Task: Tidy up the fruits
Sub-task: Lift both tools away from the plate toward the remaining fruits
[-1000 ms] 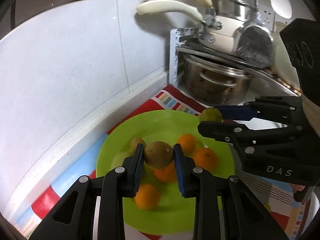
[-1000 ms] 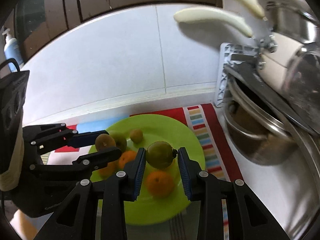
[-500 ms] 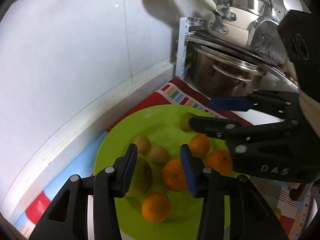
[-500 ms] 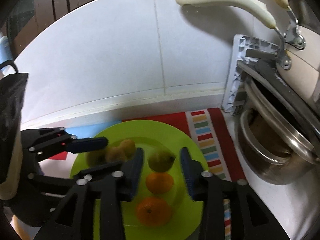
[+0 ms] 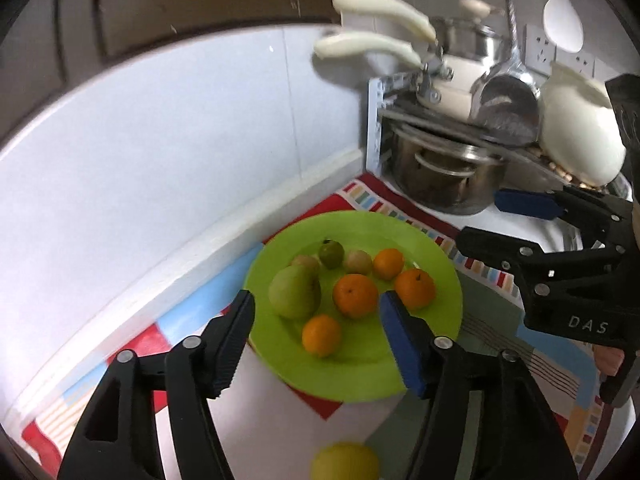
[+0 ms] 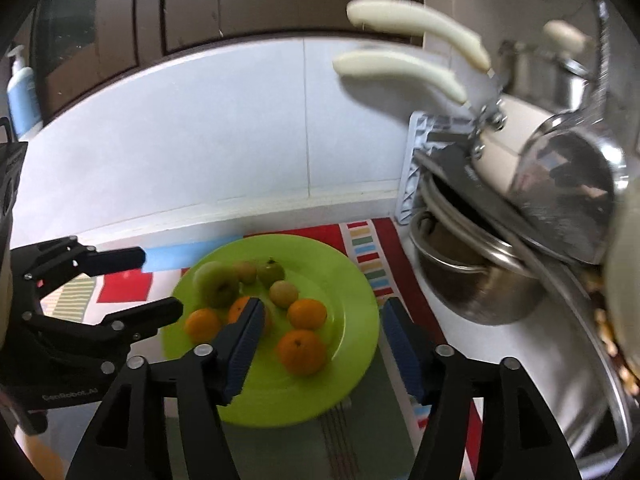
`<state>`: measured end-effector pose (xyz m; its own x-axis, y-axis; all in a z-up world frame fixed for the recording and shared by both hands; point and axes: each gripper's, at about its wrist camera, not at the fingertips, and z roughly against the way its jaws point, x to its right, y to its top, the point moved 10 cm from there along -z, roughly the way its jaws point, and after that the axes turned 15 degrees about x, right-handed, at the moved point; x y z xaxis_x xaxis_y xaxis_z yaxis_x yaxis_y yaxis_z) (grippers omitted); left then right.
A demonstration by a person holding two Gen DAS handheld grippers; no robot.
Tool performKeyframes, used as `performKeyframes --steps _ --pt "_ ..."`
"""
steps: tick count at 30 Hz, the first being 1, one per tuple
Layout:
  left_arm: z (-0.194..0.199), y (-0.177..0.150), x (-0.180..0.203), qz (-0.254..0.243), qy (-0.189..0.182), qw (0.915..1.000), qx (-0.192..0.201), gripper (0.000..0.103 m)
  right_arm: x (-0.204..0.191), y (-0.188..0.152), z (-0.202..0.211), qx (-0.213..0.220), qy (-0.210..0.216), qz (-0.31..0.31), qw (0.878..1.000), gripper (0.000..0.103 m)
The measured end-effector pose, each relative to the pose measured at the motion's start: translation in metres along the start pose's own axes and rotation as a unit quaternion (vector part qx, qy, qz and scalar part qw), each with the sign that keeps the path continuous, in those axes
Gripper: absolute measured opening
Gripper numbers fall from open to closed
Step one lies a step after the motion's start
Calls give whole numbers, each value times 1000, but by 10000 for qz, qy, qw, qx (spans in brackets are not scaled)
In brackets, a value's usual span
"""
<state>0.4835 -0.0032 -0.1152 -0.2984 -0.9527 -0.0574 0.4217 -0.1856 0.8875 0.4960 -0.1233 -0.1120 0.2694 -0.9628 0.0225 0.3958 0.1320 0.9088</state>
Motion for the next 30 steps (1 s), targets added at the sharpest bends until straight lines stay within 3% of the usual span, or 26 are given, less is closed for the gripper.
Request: performKeyframes --steps 11,17,23,30 --pt "83 14 -4 18 374 9981 494 87 -14 14 80 448 -317 -40 9985 77" --pt "115 9 -4 -108 591 9957 700 93 -20 6 113 507 -495 -26 9975 81" --pt "131 -14 -4 -23 671 9958 629 93 -29 -24 123 317 -419 -324 9981 81" --pt "130 -49 -5 -59 736 9966 371 94 -27 -55 129 154 -743 -356 9965 81"
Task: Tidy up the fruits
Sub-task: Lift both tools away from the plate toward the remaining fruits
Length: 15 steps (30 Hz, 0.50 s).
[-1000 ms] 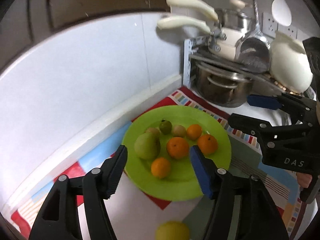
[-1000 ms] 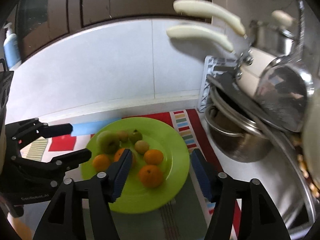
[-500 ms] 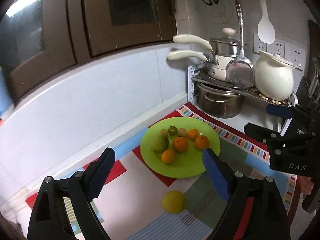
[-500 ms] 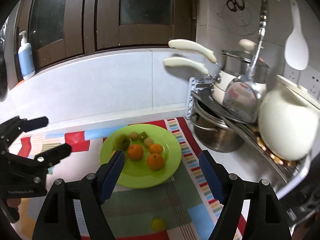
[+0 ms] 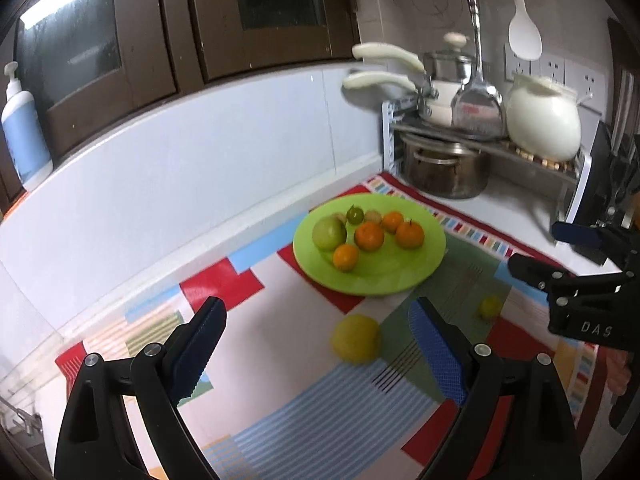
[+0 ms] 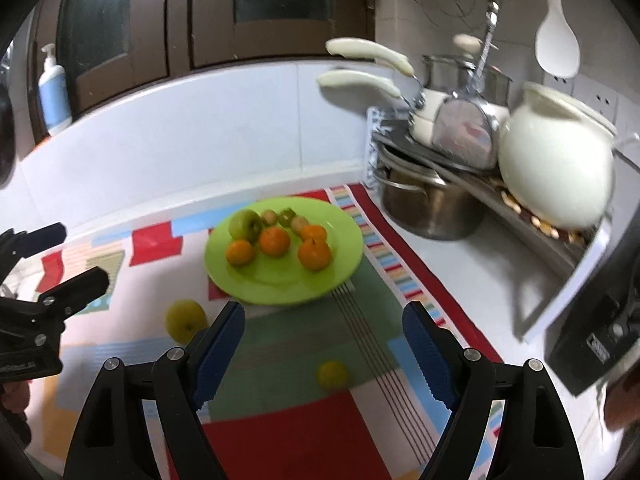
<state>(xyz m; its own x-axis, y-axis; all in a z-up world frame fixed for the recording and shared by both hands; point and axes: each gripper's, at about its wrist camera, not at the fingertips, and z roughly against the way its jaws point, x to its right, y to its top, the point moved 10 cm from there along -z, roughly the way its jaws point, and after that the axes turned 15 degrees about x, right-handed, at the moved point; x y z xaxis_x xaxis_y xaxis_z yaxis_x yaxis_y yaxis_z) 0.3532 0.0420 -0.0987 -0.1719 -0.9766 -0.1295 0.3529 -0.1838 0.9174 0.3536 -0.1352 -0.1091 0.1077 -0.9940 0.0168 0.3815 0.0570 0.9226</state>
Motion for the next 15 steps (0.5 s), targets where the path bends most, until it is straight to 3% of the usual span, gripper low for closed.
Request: performKeyframes --steps 15 --pt "-39 -75 17 -111 -181 9961 -853 94 14 -65 -21 -721 -321 110 9968 81"
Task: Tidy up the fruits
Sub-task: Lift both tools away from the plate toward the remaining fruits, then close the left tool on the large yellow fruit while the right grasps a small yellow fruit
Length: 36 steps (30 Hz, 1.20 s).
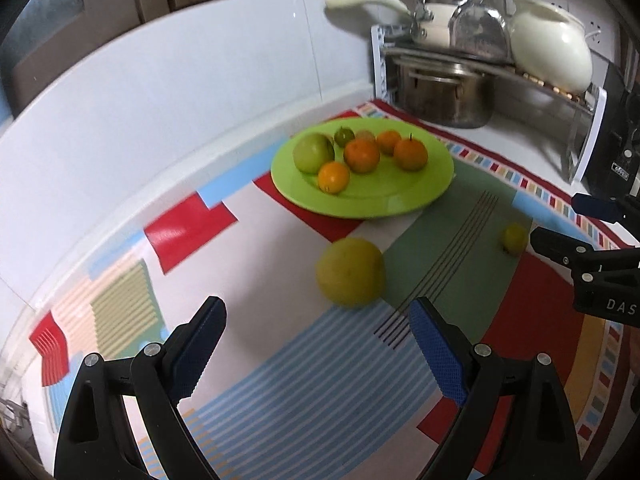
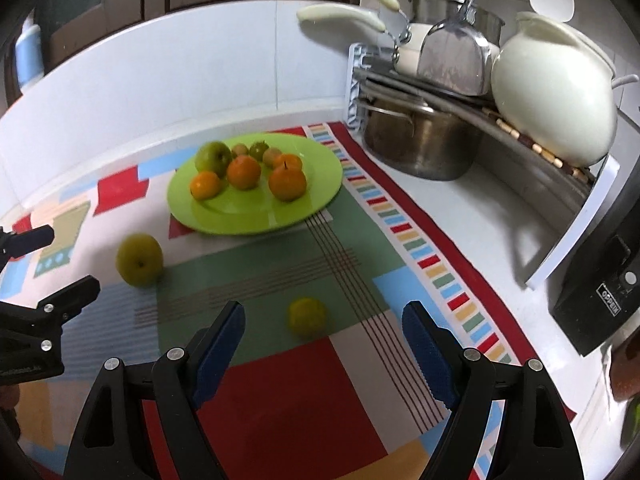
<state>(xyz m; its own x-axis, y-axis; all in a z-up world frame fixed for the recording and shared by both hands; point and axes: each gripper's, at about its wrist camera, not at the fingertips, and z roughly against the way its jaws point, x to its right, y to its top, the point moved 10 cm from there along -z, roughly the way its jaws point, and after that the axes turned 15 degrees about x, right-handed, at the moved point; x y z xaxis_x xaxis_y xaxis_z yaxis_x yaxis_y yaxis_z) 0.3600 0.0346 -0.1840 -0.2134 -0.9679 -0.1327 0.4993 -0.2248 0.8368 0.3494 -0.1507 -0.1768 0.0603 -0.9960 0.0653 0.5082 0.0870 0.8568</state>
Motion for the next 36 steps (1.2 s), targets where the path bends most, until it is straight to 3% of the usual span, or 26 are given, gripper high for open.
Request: performKeyframes --steps 5,12,15,19,22,28,36 --pt "-14 -4 5 -1 -95 9999 -60 94 -1 -12 -10 -168 47 -26 9998 81" --pt "-35 1 11 50 -221 9997 -50 93 4 -18 -25 -359 48 -160 9992 61" --pt "-43 4 11 126 -257 9996 -58 92 2 -17 -30 -365 129 -205 9990 58" --pt "-50 7 11 181 -223 9996 -58 84 1 -24 -38 -530 232 -357 9977 49" --pt "-58 2 11 242 -186 9993 -206 72 -2 -28 -41 -588 296 -408 9970 45" --pt "-58 -2 18 529 -446 9973 -236 50 -3 -29 -44 -600 311 -386 9970 32" --pt "-56 -1 18 457 -416 9979 -201 50 -4 -27 -41 -516 365 -394 9972 29"
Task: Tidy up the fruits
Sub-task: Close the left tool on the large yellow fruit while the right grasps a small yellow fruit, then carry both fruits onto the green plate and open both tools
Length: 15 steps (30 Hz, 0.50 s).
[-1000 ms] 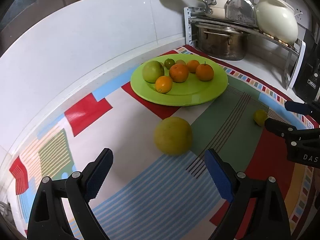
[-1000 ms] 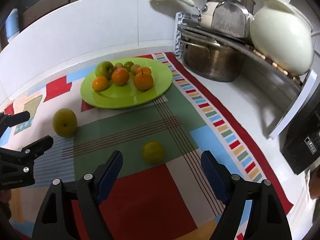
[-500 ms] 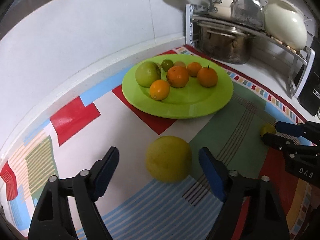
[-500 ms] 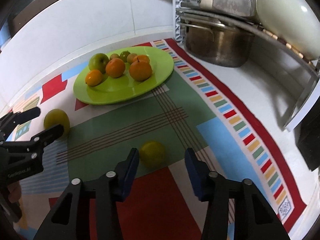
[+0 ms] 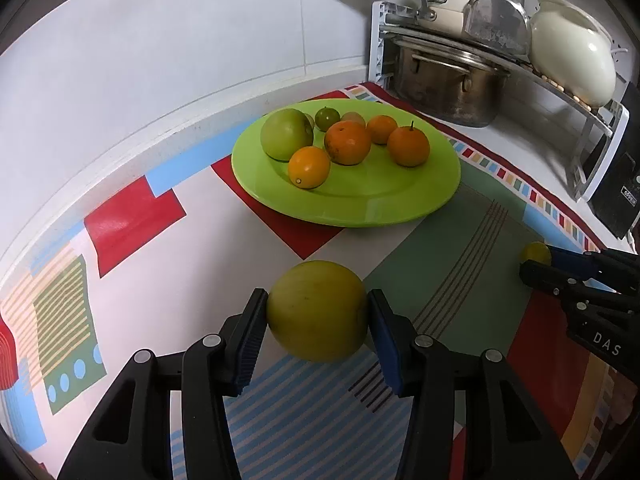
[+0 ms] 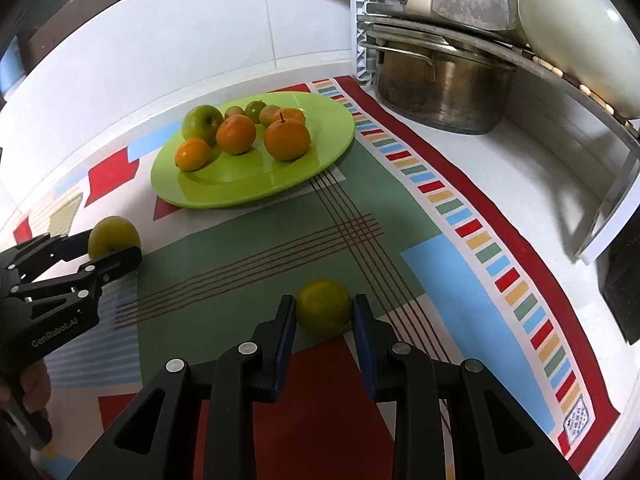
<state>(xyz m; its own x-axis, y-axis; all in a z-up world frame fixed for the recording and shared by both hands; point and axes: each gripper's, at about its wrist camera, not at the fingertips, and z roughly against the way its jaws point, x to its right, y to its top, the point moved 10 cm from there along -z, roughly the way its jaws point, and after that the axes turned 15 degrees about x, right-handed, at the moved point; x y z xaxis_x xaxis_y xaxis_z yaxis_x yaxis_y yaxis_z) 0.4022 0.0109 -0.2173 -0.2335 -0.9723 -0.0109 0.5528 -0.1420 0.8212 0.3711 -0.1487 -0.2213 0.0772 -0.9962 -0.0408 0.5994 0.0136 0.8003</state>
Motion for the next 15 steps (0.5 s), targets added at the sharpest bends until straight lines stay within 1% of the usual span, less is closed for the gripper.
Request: performKeyframes --steps 8,15 --pt "11 9 1 -35 -4 9999 138 50 -4 6 8 109 91 -33 9999 29" --pt "20 29 9 -91 -89 9993 340 50 -8 24 17 344 293 39 9990 29"
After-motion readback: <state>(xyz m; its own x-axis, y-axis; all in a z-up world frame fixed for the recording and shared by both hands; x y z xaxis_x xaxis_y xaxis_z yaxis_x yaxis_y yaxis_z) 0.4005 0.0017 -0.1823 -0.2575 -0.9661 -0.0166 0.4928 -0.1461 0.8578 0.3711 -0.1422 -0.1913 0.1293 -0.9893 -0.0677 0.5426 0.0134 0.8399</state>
